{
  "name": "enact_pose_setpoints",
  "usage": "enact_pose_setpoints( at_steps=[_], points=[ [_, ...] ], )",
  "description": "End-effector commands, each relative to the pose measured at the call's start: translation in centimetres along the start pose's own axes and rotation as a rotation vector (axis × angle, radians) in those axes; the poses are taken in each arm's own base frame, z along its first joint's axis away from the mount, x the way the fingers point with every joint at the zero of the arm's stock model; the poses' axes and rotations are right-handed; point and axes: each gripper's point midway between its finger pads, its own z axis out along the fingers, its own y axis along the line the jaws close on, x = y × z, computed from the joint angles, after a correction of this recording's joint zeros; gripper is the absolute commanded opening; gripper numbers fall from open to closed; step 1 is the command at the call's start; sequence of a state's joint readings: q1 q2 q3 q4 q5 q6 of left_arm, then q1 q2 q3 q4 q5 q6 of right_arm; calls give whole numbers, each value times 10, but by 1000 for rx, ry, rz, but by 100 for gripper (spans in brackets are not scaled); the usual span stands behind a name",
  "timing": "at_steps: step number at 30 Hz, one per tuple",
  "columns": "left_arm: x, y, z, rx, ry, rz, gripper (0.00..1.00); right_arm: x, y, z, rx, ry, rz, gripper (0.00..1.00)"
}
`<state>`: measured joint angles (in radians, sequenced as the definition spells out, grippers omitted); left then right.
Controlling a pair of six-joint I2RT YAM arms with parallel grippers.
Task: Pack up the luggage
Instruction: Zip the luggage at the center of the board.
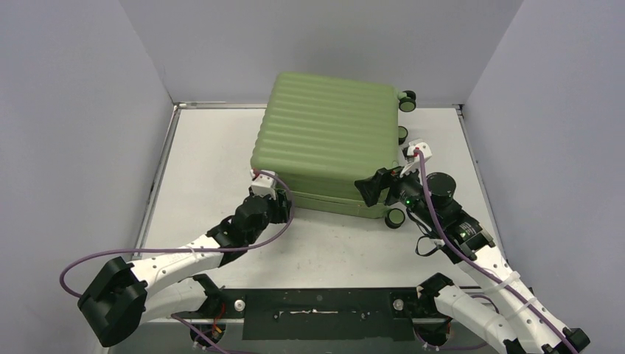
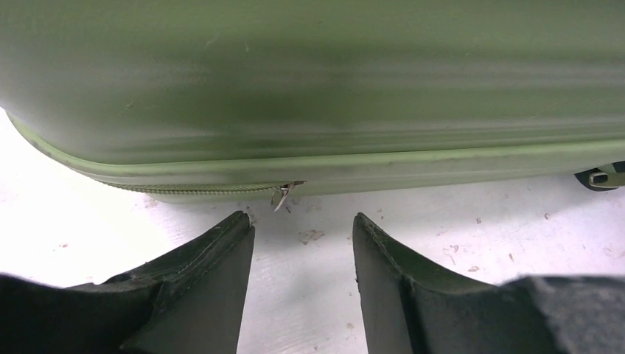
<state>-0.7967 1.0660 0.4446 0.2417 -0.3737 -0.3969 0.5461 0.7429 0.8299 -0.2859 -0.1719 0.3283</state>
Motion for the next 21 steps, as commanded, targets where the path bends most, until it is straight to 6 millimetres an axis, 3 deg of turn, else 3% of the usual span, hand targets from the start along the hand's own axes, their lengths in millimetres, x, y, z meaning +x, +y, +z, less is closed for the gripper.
enact_pose_setpoints(
  at_steps=[1, 9, 21],
  points=[
    [-36, -6, 5, 0, -108, -19, 48, -7, 2, 0, -8, -34, -7, 86],
    [-37, 2, 11, -8, -113, -35, 42, -3, 2, 0, -5, -27, 1, 86],
    [-35, -5, 23, 33, -103, -51, 34, 0, 0, 0, 4, -21, 6, 86]
  ],
)
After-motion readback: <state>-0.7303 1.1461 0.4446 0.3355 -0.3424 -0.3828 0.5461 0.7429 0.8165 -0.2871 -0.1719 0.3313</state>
